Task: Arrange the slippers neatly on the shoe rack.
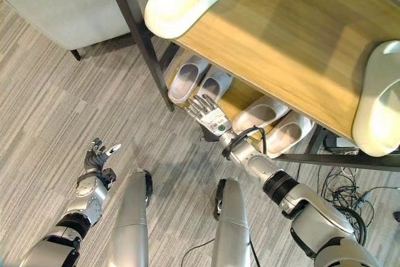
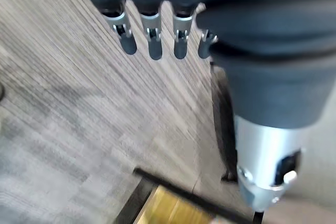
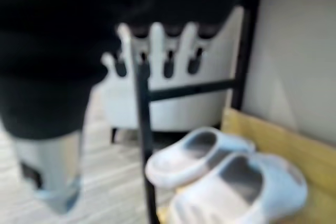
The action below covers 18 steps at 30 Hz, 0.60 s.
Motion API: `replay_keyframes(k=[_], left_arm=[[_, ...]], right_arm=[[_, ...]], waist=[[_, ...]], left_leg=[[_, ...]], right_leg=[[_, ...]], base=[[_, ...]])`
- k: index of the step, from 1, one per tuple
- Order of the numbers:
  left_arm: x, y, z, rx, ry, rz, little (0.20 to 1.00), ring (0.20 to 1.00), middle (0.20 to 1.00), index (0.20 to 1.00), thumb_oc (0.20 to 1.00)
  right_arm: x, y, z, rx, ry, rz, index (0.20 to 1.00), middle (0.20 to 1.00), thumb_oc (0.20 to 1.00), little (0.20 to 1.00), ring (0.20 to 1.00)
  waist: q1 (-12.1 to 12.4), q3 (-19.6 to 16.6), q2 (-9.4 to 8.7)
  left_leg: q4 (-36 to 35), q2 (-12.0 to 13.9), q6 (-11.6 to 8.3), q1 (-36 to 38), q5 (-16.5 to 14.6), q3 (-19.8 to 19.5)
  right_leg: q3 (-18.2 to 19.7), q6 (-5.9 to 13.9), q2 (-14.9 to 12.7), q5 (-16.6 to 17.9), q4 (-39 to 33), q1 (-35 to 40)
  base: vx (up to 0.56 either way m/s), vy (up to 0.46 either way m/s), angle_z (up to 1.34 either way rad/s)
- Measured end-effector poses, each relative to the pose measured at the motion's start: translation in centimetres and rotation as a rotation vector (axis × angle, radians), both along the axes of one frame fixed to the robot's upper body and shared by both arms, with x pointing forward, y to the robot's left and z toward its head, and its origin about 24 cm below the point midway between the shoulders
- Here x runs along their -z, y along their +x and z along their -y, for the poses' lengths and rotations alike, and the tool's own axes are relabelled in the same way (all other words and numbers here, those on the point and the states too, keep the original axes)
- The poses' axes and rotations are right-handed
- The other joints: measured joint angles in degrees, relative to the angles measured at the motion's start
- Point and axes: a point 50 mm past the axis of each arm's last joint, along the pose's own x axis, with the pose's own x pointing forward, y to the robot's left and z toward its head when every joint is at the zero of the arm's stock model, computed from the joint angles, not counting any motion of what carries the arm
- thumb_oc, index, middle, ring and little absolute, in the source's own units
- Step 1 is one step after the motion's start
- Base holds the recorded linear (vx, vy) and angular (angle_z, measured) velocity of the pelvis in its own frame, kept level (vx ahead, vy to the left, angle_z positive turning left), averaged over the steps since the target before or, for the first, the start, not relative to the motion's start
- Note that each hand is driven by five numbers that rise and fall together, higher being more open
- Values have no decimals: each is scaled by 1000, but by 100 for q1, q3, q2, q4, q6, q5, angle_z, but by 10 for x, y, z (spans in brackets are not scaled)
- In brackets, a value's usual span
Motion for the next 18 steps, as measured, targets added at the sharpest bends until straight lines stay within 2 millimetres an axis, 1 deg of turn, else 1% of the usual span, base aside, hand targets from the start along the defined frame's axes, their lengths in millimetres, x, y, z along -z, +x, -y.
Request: replay_keyframes(k=[1,3,7,8,10,11,12,13,15,16,17,18], left_arm=[[4,-2,5,6,-13,-8,1000,1000,1000,1000,1000],[4,-2,8,11,-19,-4,1000,1000,1000,1000,1000],[4,-1,12,28,-8,-5,1000,1000,1000,1000,1000],[5,-1,13,35,-1,-8,1000,1000,1000,1000,1000],[4,0,16,38,-8,-1,1000,1000,1000,1000,1000],[3,1,17,40,-10,1,1000,1000,1000,1000,1000],[3,2,18,41,-12,6,1000,1000,1000,1000,1000],[3,2,18,41,-12,6,1000,1000,1000,1000,1000],[4,1,20,44,-15,2,1000,1000,1000,1000,1000],[3,1,21,47,-11,8,1000,1000,1000,1000,1000],[2,3,23,59,2,11,1000,1000,1000,1000,1000],[2,3,23,62,5,12,1000,1000,1000,1000,1000]], right_arm=[[18,-7,-3,0,9,-64,1000,1000,1000,1000,1000],[31,-14,-4,-7,0,-110,1000,1000,1000,1000,1000],[57,-22,3,60,18,-211,1000,1000,1000,1000,1000],[72,-30,9,87,14,-265,1000,1000,1000,1000,1000],[78,-31,15,117,14,-287,1000,1000,1000,1000,1000],[86,-35,21,148,19,-314,1000,1000,1000,1000,1000],[89,-36,28,176,21,-321,1000,1000,1000,1000,1000],[95,-40,32,199,20,-342,1000,1000,1000,1000,1000],[99,-41,41,246,21,-352,1000,1000,1000,1000,1000],[105,-44,46,273,25,-368,1000,1000,1000,1000,1000],[105,-43,50,295,40,-367,1000,1000,1000,1000,1000],[109,-45,55,324,50,-377,1000,1000,1000,1000,1000]], waist=[[-26,7,8],[-71,11,10],[-88,56,38],[-127,115,99],[-139,207,171],[-147,243,199],[-148,270,212],[-166,295,221],[-157,366,249],[-166,372,257],[-177,377,280],[-215,377,285]], left_leg=[[-68,1,1,132,0,26],[-79,-1,2,167,-1,40],[-160,-1,7,335,9,104],[-216,0,15,440,13,134],[-427,-7,37,559,101,198],[-610,-3,62,637,197,269],[-803,-13,64,742,293,320],[-908,-15,55,839,321,336],[-1226,-13,82,1112,444,399],[-1454,-25,92,1295,521,465],[-1695,-46,97,1466,614,494],[-2037,-87,113,1674,765,561]], right_leg=[[24,23,-4,23,-62,101],[22,25,-9,25,-64,123],[70,30,-11,38,-105,220],[80,36,-13,64,-181,314],[98,73,-15,165,-369,399],[107,60,-13,272,-531,423],[111,77,-18,361,-694,496],[110,71,-2,410,-804,576],[86,67,-20,526,-1077,815],[71,82,-27,601,-1286,966],[51,78,-25,701,-1511,1121],[43,89,-49,819,-1789,1284]], base=[[11,48,-10],[21,50,-3],[3,63,-3],[9,97,-6],[4,66,-8],[7,66,-7],[8,60,-9],[13,28,-7],[31,37,-5],[54,46,-3],[-5,79,-4],[64,51,-1]])
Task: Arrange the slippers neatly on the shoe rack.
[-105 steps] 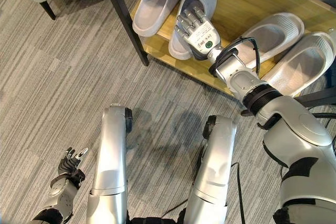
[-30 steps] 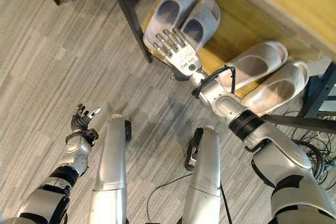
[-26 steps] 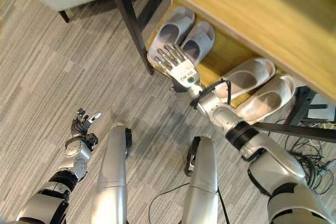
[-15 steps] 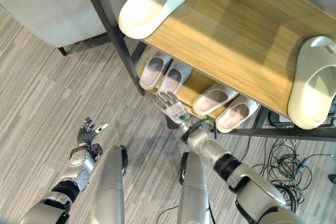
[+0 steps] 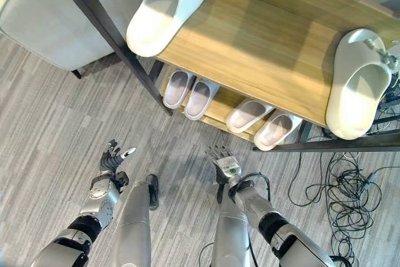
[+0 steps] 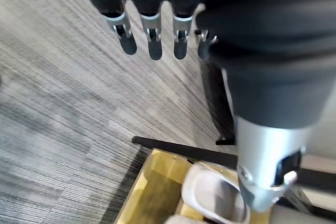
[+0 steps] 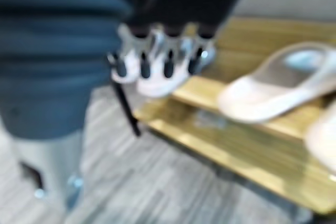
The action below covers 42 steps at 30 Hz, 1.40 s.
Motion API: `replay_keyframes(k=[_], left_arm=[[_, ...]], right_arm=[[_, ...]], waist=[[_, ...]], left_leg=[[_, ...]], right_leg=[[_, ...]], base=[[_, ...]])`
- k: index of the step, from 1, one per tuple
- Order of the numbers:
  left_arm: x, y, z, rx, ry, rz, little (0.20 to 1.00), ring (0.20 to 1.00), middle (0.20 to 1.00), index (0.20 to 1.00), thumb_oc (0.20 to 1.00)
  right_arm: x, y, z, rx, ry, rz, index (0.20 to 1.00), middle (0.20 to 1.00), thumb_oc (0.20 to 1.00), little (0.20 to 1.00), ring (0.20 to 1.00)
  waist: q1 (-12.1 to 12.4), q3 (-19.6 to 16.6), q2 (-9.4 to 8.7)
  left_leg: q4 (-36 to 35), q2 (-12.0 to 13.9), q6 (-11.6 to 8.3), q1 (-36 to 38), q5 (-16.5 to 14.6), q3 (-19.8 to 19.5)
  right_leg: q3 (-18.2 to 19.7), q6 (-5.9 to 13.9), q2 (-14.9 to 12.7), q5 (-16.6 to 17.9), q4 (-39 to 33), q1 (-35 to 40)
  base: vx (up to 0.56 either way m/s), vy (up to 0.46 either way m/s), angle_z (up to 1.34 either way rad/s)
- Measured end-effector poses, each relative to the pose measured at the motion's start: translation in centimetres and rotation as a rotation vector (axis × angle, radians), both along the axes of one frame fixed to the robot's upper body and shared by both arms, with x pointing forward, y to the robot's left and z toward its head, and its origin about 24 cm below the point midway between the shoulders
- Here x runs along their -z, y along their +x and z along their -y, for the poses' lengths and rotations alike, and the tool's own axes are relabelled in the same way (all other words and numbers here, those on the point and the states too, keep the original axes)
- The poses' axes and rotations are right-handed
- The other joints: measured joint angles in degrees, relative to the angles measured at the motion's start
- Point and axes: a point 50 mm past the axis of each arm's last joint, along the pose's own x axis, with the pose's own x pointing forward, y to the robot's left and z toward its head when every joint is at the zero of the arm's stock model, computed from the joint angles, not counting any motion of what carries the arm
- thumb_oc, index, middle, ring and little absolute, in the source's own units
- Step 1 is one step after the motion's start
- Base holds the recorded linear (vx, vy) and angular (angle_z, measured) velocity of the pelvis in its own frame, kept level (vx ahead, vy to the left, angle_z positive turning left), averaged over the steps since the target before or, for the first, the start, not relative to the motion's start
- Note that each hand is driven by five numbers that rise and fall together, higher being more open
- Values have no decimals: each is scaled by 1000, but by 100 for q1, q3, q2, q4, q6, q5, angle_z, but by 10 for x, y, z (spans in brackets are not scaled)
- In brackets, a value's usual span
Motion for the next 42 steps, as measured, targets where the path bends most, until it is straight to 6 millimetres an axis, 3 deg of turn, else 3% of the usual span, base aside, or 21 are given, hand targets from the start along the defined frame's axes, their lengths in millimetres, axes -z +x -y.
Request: replay_keyframes(k=[2,3,6,9,10,12,13,14,17,18,21,22,27,31,35,42], left_arm=[[-5,6,6,20,-2,16,1000,1000,1000,1000,1000],[-3,8,23,101,34,14,1000,1000,1000,1000,1000],[4,1,38,208,75,-7,1000,1000,1000,1000,1000],[9,-5,40,234,79,-26,1000,1000,1000,1000,1000],[4,-4,36,236,69,-11,1000,1000,1000,1000,1000],[-41,-29,33,391,100,207,1000,1000,1000,1000,1000],[-51,-43,34,465,130,306,1000,1000,1000,1000,1000],[-25,-58,20,431,158,191,1000,1000,1000,1000,1000],[29,-98,9,474,206,-114,1000,1000,1000,1000,1000],[32,-101,13,497,201,-129,1000,1000,1000,1000,1000],[36,-103,27,591,201,-138,1000,1000,1000,1000,1000],[36,-103,28,601,200,-137,1000,1000,1000,1000,1000],[32,-102,36,692,181,-126,1000,1000,1000,1000,1000],[35,-104,45,752,199,-140,1000,1000,1000,1000,1000],[35,-104,55,854,260,-147,1000,1000,1000,1000,1000],[-1,-91,83,1061,313,24,1000,1000,1000,1000,1000]], right_arm=[[4,-3,12,59,4,-12,1000,1000,1000,1000,1000],[12,-8,23,111,-3,-45,1000,1000,1000,1000,1000],[22,-17,30,133,-19,-83,1000,1000,1000,1000,1000],[28,-23,33,141,-28,-107,1000,1000,1000,1000,1000],[31,-27,34,143,-31,-123,1000,1000,1000,1000,1000],[38,-38,45,200,-12,-152,1000,1000,1000,1000,1000],[53,-55,61,273,-40,-235,1000,1000,1000,1000,1000],[67,-75,77,321,-77,-323,1000,1000,1000,1000,1000],[65,-75,77,332,-26,-321,1000,1000,1000,1000,1000],[65,-75,79,343,-25,-321,1000,1000,1000,1000,1000],[74,-88,82,369,-33,-386,1000,1000,1000,1000,1000],[79,-97,85,381,-41,-419,1000,1000,1000,1000,1000],[97,-138,101,477,-46,-568,1000,1000,1000,1000,1000],[104,-159,107,544,-18,-655,1000,1000,1000,1000,1000],[106,-162,105,545,11,-693,1000,1000,1000,1000,1000],[113,-185,110,617,46,-791,1000,1000,1000,1000,1000]], waist=[[-53,-23,69],[-44,-77,162],[-82,-284,262],[-82,-433,259],[-46,-480,271],[32,-483,261],[210,-565,367],[324,-717,480],[274,-849,505],[261,-854,495],[168,-991,353],[101,-1199,325],[43,-1620,416],[-28,-1724,512],[-53,-1725,502],[-190,-1741,539]], left_leg=[[-699,-101,90,412,345,108],[-1314,-139,139,824,588,201],[-1918,-186,150,1363,748,353],[-2152,-171,147,1606,794,399],[-2263,-181,149,1703,833,400],[-2494,-223,115,1873,917,382],[-2632,-220,120,2082,951,359],[-2775,-232,125,2387,952,342],[-3123,-258,117,2728,1015,380],[-3155,-264,127,2750,1036,370],[-3458,-275,177,3119,1158,375],[-3525,-250,174,3168,1162,375],[-4046,-230,156,3897,1234,439],[-4219,-183,204,4126,1289,501],[-4339,-148,272,4194,1434,549],[-4619,-121,207,4518,1578,649]], right_leg=[[-52,19,-43,350,-659,326],[-100,38,-76,585,-1205,721],[-122,128,-83,827,-1885,1244],[-140,138,-93,866,-2074,1443],[-190,129,-120,886,-2127,1502],[-335,133,-114,892,-2256,1688],[-451,130,-122,893,-2311,1928],[-539,131,-153,892,-2386,2172],[-627,172,-140,904,-2779,2559],[-649,179,-141,912,-2808,2598],[-721,189,-140,933,-3012,2960],[-752,192,-128,931,-3085,3011],[-790,278,-26,1041,-3658,3726],[-824,275,33,1158,-4005,4009],[-827,252,103,1296,-4262,4129],[-843,248,182,1322,-4474,4404]], base=[[48,41,-3],[37,18,-9],[109,-16,-13],[85,-44,-6],[89,-40,-3],[32,-37,12],[102,-88,29],[117,-78,21],[110,-61,-3],[75,-48,2],[70,-55,5],[130,-86,1],[102,-77,-8],[42,-75,-6],[30,-74,-7],[-16,-63,-3]])
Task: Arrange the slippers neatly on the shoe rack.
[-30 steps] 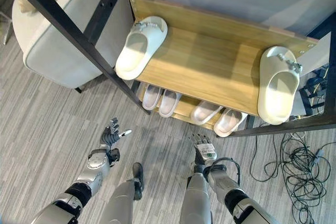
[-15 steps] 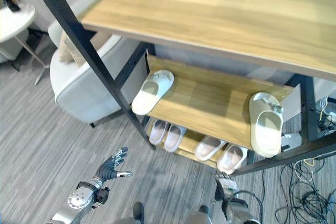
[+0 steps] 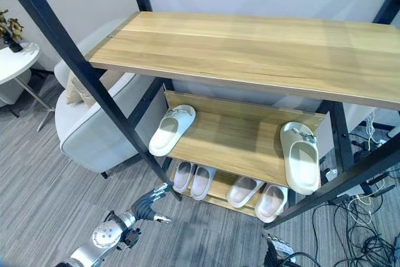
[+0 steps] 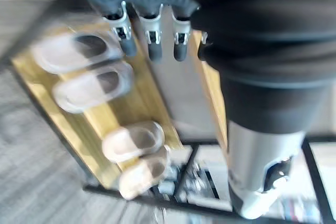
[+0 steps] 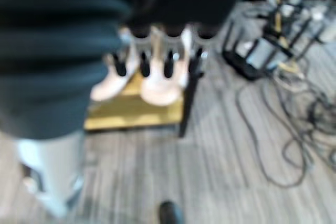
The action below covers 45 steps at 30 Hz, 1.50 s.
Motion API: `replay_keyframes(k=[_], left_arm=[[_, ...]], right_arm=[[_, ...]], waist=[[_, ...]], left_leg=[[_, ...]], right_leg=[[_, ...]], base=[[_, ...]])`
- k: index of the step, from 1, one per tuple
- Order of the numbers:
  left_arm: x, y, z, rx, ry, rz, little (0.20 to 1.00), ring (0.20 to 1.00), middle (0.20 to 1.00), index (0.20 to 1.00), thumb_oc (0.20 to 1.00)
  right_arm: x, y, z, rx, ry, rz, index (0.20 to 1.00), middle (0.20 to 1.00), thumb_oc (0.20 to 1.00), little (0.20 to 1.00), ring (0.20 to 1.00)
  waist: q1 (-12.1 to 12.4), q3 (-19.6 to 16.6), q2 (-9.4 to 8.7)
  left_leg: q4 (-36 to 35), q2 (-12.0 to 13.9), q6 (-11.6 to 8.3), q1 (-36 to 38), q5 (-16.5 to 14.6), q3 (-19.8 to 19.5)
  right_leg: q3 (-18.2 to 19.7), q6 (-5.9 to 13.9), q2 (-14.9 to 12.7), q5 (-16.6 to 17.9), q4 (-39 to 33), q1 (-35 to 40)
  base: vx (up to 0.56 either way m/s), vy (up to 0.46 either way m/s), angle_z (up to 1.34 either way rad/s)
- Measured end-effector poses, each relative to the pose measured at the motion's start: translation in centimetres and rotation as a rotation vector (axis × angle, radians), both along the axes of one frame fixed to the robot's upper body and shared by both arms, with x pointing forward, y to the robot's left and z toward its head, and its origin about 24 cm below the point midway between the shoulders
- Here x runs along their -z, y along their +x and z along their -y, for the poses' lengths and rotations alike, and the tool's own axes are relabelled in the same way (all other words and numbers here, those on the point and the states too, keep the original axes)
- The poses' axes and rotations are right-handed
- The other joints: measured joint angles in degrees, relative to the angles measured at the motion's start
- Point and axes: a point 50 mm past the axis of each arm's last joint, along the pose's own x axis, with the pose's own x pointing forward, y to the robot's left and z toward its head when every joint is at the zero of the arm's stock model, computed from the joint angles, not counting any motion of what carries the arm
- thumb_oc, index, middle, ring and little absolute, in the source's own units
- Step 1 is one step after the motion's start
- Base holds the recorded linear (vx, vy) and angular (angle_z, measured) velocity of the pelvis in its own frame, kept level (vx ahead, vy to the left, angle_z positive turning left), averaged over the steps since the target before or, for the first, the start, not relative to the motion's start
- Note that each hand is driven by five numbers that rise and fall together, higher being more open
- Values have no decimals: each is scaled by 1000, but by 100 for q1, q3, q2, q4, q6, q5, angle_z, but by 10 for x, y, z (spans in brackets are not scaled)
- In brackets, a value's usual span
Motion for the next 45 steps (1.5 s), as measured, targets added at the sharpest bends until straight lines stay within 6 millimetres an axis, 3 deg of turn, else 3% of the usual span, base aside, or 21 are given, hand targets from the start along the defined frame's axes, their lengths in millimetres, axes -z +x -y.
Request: replay_keyframes(k=[2,11,15,27,36,37,41,45], left_arm=[[-6,5,7,26,-18,27,1000,1000,1000,1000,1000],[-23,26,15,95,74,163,1000,1000,1000,1000,1000],[-28,31,15,78,75,188,1000,1000,1000,1000,1000],[-8,17,3,27,127,106,1000,1000,1000,1000,1000],[-7,18,0,10,134,97,1000,1000,1000,1000,1000],[-3,13,-1,6,134,80,1000,1000,1000,1000,1000],[-1,21,-6,-148,118,72,1000,1000,1000,1000,1000],[-1,22,-8,-170,126,75,1000,1000,1000,1000,1000]], right_arm=[[3,-9,1,18,-1,-40,1000,1000,1000,1000,1000],[4,-8,-2,149,48,-12,1000,1000,1000,1000,1000],[6,-11,-2,296,93,0,1000,1000,1000,1000,1000],[8,-13,-3,393,137,-7,1000,1000,1000,1000,1000],[8,-14,-2,429,148,-3,1000,1000,1000,1000,1000],[8,-16,-2,432,143,-9,1000,1000,1000,1000,1000],[7,-14,-2,760,300,120,1000,1000,1000,1000,1000],[7,-14,-2,821,323,138,1000,1000,1000,1000,1000]], waist=[[-31,27,38],[-145,178,-7],[-157,254,-7],[-120,291,-110],[-57,256,-196],[-18,60,-192],[106,166,-168],[185,255,-126]], left_leg=[[-5,-1,0,28,0,35],[-37,-6,0,165,0,64],[-85,-10,0,197,0,74],[-85,7,0,352,0,152],[-84,28,0,385,0,178],[-86,30,0,373,0,176],[-84,146,0,327,0,-166],[-72,233,-40,289,25,-285]], right_leg=[[19,0,-5,0,5,0],[92,4,-3,7,5,35],[115,13,-2,13,-1,36],[146,-9,24,29,-128,214],[141,-30,53,43,-180,310],[141,-36,62,73,-232,290],[101,-83,185,203,-458,398],[64,-114,283,236,-509,399]], base=[[-34,-30,-6],[-18,-30,-4],[-4,-5,-1],[-5,-6,-2],[0,0,0],[0,0,0],[8,3,0],[12,7,6]])
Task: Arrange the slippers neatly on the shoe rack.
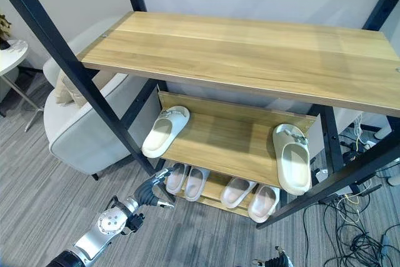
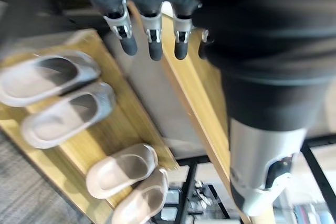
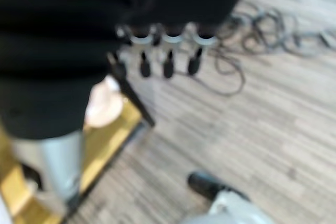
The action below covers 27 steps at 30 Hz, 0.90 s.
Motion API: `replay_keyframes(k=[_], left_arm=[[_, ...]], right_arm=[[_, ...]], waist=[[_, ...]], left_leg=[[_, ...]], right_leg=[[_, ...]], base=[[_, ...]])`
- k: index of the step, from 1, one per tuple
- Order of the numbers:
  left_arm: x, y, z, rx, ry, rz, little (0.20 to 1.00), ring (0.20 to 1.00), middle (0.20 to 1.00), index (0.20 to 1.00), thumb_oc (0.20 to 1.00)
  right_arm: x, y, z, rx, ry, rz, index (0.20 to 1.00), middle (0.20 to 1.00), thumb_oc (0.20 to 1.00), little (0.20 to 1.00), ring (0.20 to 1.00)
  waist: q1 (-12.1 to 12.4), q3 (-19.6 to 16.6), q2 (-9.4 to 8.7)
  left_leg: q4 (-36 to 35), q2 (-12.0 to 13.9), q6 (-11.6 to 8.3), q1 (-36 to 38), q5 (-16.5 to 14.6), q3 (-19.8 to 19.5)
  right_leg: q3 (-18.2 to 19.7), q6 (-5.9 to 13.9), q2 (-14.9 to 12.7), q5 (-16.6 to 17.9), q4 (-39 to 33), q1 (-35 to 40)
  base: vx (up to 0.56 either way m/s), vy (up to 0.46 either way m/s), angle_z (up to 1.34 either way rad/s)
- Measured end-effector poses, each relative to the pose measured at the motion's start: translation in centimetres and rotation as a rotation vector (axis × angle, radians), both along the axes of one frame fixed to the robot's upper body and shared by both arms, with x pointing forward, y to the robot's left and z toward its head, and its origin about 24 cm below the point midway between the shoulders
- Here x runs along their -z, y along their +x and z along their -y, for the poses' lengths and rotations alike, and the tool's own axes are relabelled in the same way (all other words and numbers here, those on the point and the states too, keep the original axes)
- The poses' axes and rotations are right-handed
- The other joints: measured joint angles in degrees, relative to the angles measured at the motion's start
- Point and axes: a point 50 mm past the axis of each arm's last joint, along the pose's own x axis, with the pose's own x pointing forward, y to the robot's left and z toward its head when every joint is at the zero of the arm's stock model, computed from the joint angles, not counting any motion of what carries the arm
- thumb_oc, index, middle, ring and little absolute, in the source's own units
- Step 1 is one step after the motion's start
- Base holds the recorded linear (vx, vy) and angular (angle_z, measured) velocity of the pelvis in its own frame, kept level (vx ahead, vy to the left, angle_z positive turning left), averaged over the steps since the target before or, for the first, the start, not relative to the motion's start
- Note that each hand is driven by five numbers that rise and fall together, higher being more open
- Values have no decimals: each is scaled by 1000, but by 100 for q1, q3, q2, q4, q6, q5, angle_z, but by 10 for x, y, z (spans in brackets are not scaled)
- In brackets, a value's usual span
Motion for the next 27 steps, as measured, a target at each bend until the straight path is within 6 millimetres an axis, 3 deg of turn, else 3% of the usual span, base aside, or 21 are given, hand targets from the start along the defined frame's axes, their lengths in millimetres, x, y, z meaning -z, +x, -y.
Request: replay_keyframes(k=[3,14,17,24,27], left_arm=[[0,0,1,2,-2,0,1000,1000,1000,1000,1000],[-5,5,3,16,-5,21,1000,1000,1000,1000,1000],[-15,11,9,49,-14,56,1000,1000,1000,1000,1000],[-68,28,43,247,-69,257,1000,1000,1000,1000,1000],[-66,28,43,245,-72,252,1000,1000,1000,1000,1000]], right_arm=[[0,0,1,2,0,3,1000,1000,1000,1000,1000],[0,0,2,19,2,4,1000,1000,1000,1000,1000],[0,0,1,12,7,1,1000,1000,1000,1000,1000],[2,-1,-6,-51,30,-25,1000,1000,1000,1000,1000],[2,-1,-5,-51,30,-28,1000,1000,1000,1000,1000]], waist=[[-8,105,64],[-5,212,-30],[-15,213,-32],[-45,213,-33],[-55,212,-31]], left_leg=[[1,29,-50,-95,31,-70],[-6,29,-50,-51,32,-133],[-7,44,-50,-51,32,-132],[-8,61,-170,-48,108,-129],[20,78,-173,-54,110,-131]], right_leg=[[-129,-13,27,9,-26,9],[-160,-37,47,119,-284,195],[-159,-47,61,148,-341,205],[-143,-57,76,183,-376,240],[-133,-67,89,190,-376,229]], base=[[51,16,17],[38,3,1],[23,-3,-1],[0,0,-2],[6,-2,-5]])
